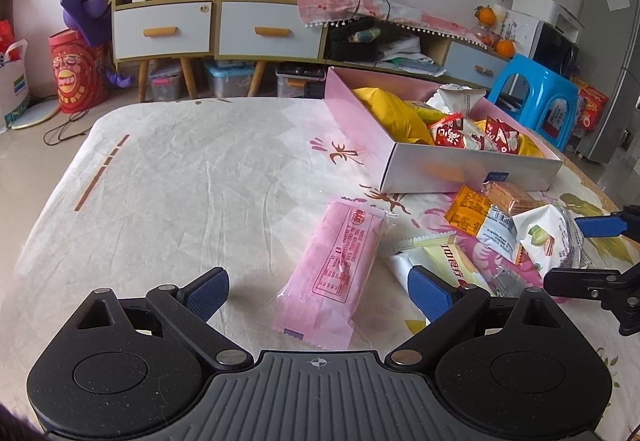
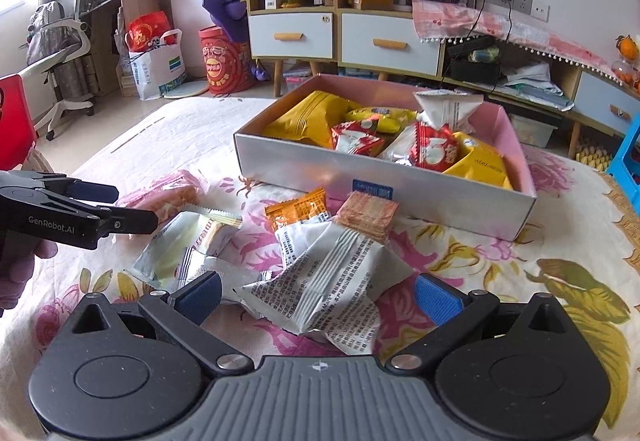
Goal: Organize snacks
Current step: 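Grasp the pink wrapped pack with the left tool while the right tool grasps the white printed packet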
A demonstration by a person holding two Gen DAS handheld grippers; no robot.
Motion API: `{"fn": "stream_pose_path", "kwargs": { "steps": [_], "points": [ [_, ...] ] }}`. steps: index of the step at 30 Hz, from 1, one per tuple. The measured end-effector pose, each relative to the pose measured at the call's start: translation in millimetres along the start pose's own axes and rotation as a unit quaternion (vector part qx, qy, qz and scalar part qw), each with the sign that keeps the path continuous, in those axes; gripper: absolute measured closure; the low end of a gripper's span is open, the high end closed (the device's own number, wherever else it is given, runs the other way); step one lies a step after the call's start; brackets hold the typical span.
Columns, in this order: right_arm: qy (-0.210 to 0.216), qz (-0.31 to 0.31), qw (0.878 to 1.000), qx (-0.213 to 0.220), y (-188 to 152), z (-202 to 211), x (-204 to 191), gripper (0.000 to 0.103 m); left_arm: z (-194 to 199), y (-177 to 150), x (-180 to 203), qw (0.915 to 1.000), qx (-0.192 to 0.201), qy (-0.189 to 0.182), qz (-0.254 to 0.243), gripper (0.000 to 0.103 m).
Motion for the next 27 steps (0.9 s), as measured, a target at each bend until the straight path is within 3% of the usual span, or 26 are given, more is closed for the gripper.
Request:
{"fn": "stream_pose_path", "kwargs": {
  "steps": [15,27],
  "points": [
    [0.008,-0.005,1.0,-0.007,-0.3,-9.0,-0.3,0.009,-6.7,2.7,-2.6,0.9998,0.014,-0.012,0.006,0.013],
    [0.009,-0.007,1.0,0.001,3.8,-6.7,2.4,0.019,-7.0,7.1,-2.8,0.9998,0.017,-0.005,0.012,0.039]
  ]
}}
Point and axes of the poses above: each gripper's, at about its wrist camera, not at the fingertips, and z roughly against the way its jaws point, x to its right, y to its top, the point moved 2 cm from there along -z, roughly the way its jaws point, and after that the axes turned 15 degrees about -y, right-handed, at the moved point
